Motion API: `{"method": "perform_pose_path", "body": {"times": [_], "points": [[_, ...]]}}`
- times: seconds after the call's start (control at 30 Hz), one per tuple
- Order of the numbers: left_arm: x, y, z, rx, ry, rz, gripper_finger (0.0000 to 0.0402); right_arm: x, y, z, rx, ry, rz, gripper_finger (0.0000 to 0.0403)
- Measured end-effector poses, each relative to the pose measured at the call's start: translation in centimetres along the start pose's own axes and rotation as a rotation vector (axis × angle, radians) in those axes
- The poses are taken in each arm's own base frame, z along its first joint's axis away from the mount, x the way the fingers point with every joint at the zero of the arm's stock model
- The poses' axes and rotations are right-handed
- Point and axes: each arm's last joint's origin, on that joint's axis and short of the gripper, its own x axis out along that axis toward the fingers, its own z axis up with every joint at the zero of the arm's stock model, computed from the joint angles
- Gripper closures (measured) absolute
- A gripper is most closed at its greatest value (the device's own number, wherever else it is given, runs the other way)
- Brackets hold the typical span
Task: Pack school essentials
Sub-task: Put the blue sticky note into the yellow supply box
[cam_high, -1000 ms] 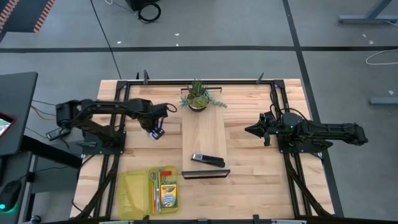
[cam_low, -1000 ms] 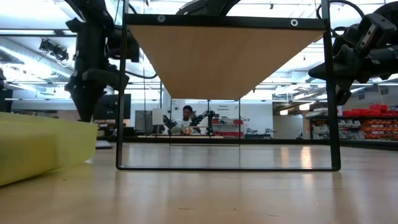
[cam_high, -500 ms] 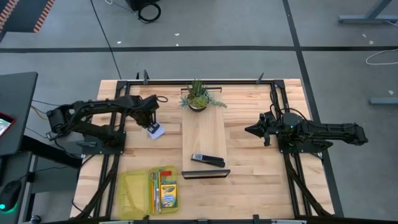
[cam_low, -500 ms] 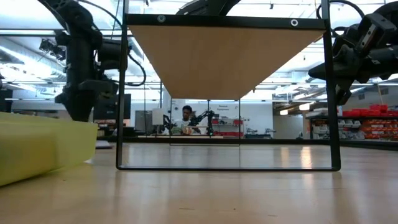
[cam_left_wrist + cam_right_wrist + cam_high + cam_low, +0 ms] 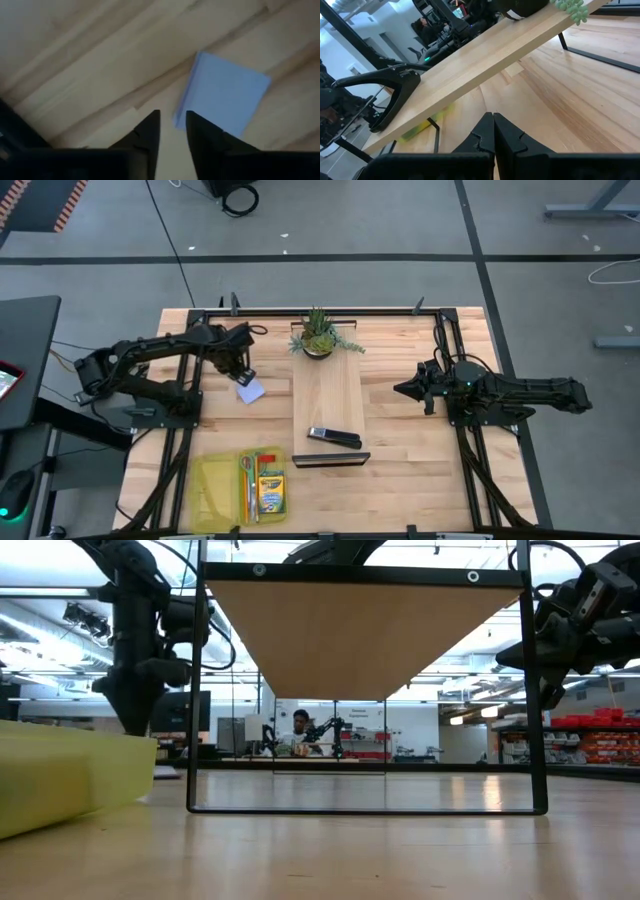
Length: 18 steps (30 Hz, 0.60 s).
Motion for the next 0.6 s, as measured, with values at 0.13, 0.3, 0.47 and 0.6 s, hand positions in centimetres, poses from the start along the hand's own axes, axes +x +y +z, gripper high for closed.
{"method": "perform_pose_path", "body": {"times": [0.13, 0.3, 0.47, 0.6], "points": [[0.01, 0.29, 0.27, 0.012, -0.001, -0.037, 0.0265, 0.0, 0.0, 0.0, 0.0, 0.0, 0.0, 0.0397], [0.01, 0.34, 0.43, -0.04, -0.013, -0.042, 0.0241, 0.0, 0.0, 0.0, 0.0, 0.0, 0.0, 0.0397], [0.0, 0.25, 0.57, -0.065, -0.027, -0.05, 0.0246, 0.0, 0.0, 0.0, 0.0, 0.0, 0.0, 0.0397], [0.0, 0.24, 0.61, -0.068, -0.031, -0.052, 0.0259, 0.0, 0.0, 0.0, 0.0, 0.0, 0.0, 0.0397]]}}
